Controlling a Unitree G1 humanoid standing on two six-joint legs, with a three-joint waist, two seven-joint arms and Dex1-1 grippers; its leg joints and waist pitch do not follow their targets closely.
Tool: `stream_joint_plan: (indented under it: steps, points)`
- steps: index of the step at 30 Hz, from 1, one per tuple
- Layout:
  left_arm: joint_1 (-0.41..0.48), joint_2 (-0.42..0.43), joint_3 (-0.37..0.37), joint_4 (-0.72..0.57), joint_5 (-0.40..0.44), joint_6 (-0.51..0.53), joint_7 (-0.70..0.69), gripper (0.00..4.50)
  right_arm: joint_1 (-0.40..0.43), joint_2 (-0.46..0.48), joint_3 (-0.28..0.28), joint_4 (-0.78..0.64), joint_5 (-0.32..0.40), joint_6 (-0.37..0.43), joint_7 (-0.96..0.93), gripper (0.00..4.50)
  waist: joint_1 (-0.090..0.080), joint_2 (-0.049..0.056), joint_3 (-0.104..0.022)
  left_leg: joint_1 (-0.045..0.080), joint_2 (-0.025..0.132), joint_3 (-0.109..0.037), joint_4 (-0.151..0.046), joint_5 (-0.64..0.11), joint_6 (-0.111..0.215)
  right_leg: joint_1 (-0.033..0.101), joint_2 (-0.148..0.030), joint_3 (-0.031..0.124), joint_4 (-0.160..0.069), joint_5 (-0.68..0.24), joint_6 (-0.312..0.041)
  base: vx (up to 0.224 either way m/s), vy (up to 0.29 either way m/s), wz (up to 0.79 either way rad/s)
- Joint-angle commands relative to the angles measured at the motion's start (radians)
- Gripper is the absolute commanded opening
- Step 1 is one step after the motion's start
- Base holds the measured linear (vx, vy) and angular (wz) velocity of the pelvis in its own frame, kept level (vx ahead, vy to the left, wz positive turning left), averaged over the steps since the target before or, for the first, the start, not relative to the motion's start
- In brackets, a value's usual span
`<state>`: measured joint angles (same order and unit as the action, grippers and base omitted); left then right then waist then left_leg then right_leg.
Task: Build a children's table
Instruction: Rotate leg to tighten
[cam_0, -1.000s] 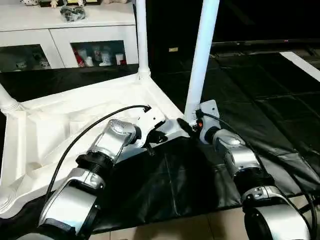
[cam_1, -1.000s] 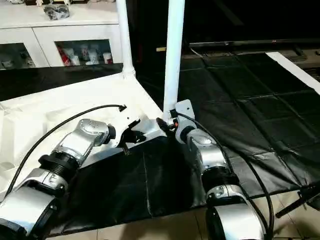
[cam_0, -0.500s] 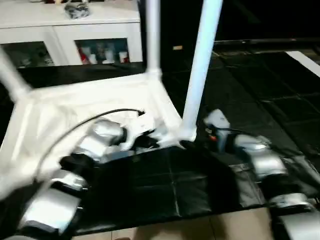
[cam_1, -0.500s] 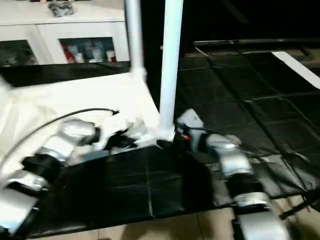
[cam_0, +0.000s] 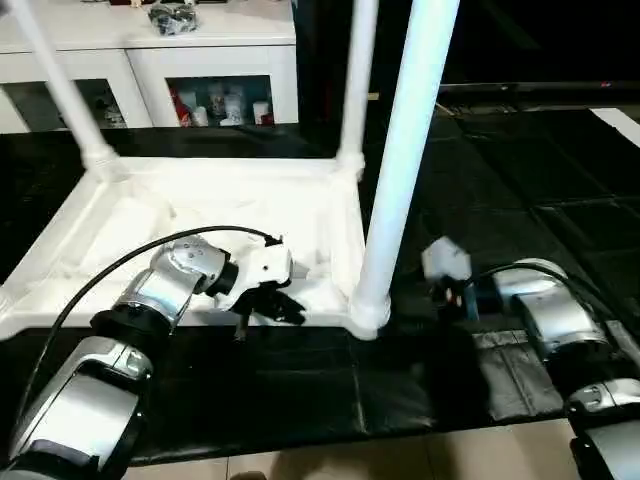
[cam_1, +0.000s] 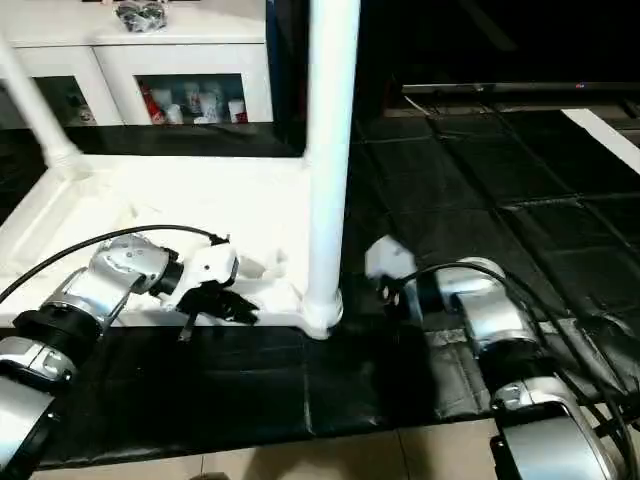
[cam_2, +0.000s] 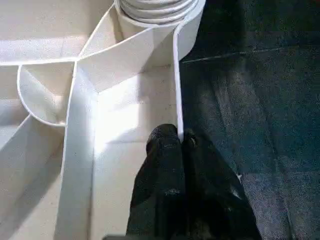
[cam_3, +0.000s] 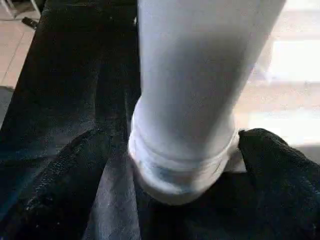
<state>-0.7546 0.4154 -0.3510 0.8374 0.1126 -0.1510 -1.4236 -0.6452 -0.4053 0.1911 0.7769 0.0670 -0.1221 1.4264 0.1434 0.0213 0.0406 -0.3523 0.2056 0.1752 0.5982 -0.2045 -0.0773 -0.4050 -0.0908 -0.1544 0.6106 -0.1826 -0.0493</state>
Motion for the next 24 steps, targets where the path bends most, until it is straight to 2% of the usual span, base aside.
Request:
stream_joint_plan:
  steps: [1,6,7,11,14,15,24]
  points:
    - [-0.017,-0.007,-0.039,-0.009,0.018,-0.028,-0.045,0.00,-0.034,0.002,-0.002,0.014,0.001,-0.003,0.014,4.29,-0.004,0.000,-0.067,0.001,0.042,-0.011,-0.065,-0.138,0.077,0.066,-0.079,0.075,-0.072,-0.188,-0.178,0.000,0.000,0.00]
    - [-0.022,-0.011,-0.043,0.001,0.017,-0.046,-0.052,0.00,-0.060,0.013,0.000,0.034,0.022,0.017,0.045,3.99,0.000,-0.001,-0.069,-0.001,0.044,-0.011,-0.062,-0.109,0.090,0.065,-0.079,0.076,-0.062,-0.122,-0.195,0.000,0.000,0.00]
    - [-0.022,-0.011,-0.043,0.001,0.017,-0.046,-0.052,0.00,-0.060,0.013,0.000,0.034,0.022,0.017,0.045,3.75,0.000,-0.001,-0.069,0.000,0.044,-0.010,-0.062,-0.111,0.089,0.065,-0.079,0.076,-0.063,-0.125,-0.195,0.000,0.000,0.00]
    - [-0.023,-0.013,-0.042,0.009,0.023,-0.056,-0.049,0.00,-0.056,0.020,0.015,0.048,0.016,0.021,0.072,3.49,0.002,-0.004,-0.068,-0.001,0.041,-0.009,-0.062,-0.119,0.086,0.067,-0.081,0.076,-0.068,-0.169,-0.179,0.000,0.000,0.00]
    - [-0.022,-0.013,-0.042,0.010,0.023,-0.057,-0.049,0.00,-0.051,0.024,0.019,0.049,0.014,0.019,0.076,3.25,0.001,-0.003,-0.069,0.000,0.043,-0.010,-0.062,-0.111,0.085,0.066,-0.080,0.076,-0.067,-0.164,-0.177,0.000,0.000,0.00]
    - [-0.022,-0.013,-0.043,0.011,0.023,-0.058,-0.048,0.00,-0.049,0.026,0.021,0.048,0.013,0.021,0.076,3.05,0.002,-0.003,-0.069,0.000,0.043,-0.010,-0.062,-0.109,0.086,0.065,-0.080,0.076,-0.066,-0.157,-0.180,0.000,0.000,0.00]
    - [-0.025,-0.017,-0.040,0.023,0.027,-0.061,-0.038,0.00,-0.050,0.035,0.024,0.058,0.016,0.029,0.084,2.66,0.002,-0.006,-0.068,-0.001,0.042,-0.009,-0.062,-0.108,0.084,0.066,-0.080,0.076,-0.067,-0.172,-0.173,0.000,0.000,0.00]
